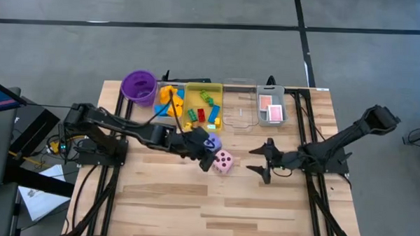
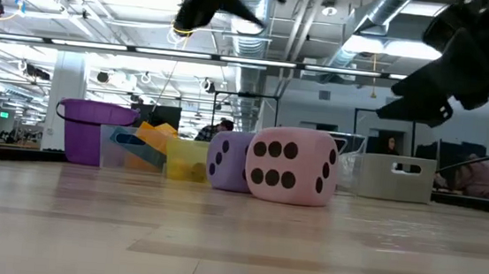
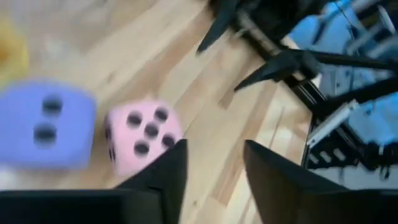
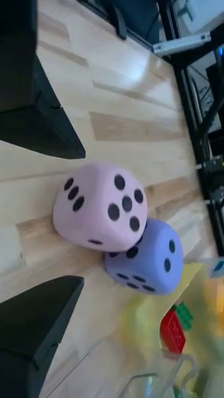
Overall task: Pick & Place Toys
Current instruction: Put the pink dice into the right transparent bin
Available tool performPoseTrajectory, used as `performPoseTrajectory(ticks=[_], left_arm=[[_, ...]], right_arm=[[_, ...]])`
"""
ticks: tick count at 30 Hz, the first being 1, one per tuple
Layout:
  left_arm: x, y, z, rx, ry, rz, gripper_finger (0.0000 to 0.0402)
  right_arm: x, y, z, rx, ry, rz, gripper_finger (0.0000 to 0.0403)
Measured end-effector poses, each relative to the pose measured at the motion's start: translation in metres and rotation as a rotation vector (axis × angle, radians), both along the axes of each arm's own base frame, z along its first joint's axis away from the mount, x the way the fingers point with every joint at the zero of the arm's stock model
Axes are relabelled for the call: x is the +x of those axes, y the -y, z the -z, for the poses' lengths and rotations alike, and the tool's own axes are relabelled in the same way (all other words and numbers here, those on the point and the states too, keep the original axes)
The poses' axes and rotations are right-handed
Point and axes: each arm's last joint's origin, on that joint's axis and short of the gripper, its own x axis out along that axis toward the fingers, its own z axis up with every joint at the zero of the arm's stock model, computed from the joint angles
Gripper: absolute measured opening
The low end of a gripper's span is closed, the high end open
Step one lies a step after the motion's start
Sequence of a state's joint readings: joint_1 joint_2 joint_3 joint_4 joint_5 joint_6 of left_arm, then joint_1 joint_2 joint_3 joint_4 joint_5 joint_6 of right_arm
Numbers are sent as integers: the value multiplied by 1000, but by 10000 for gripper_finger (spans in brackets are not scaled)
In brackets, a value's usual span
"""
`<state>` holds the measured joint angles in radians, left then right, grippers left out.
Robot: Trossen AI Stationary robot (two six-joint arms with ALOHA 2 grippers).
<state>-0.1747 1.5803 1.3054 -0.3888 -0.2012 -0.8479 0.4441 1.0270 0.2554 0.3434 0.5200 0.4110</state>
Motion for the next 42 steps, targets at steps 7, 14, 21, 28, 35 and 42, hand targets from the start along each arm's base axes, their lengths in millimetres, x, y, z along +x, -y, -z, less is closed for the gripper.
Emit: performPoseTrajectory(ticks=[7, 14, 21, 28, 35, 42], left_arm=[[-7, -3, 34, -171, -89, -62, 270], [-7, -4, 42, -143, -62, -17, 338], [-6, -5, 42, -122, -36, -41, 347], [-6, -5, 42, -128, -32, -47, 340], [-5, -6, 41, -100, -8, -72, 338], [-5, -6, 41, -39, -3, -118, 337]], right_arm=[[5, 8, 5, -13, -41, -1, 336], [11, 13, 24, -59, -154, 33, 395], [15, 18, 51, -37, -287, 109, 370], [25, 17, 50, 57, -194, 125, 365], [37, 17, 56, 175, -230, 124, 393], [51, 10, 64, 83, -295, -2, 398]])
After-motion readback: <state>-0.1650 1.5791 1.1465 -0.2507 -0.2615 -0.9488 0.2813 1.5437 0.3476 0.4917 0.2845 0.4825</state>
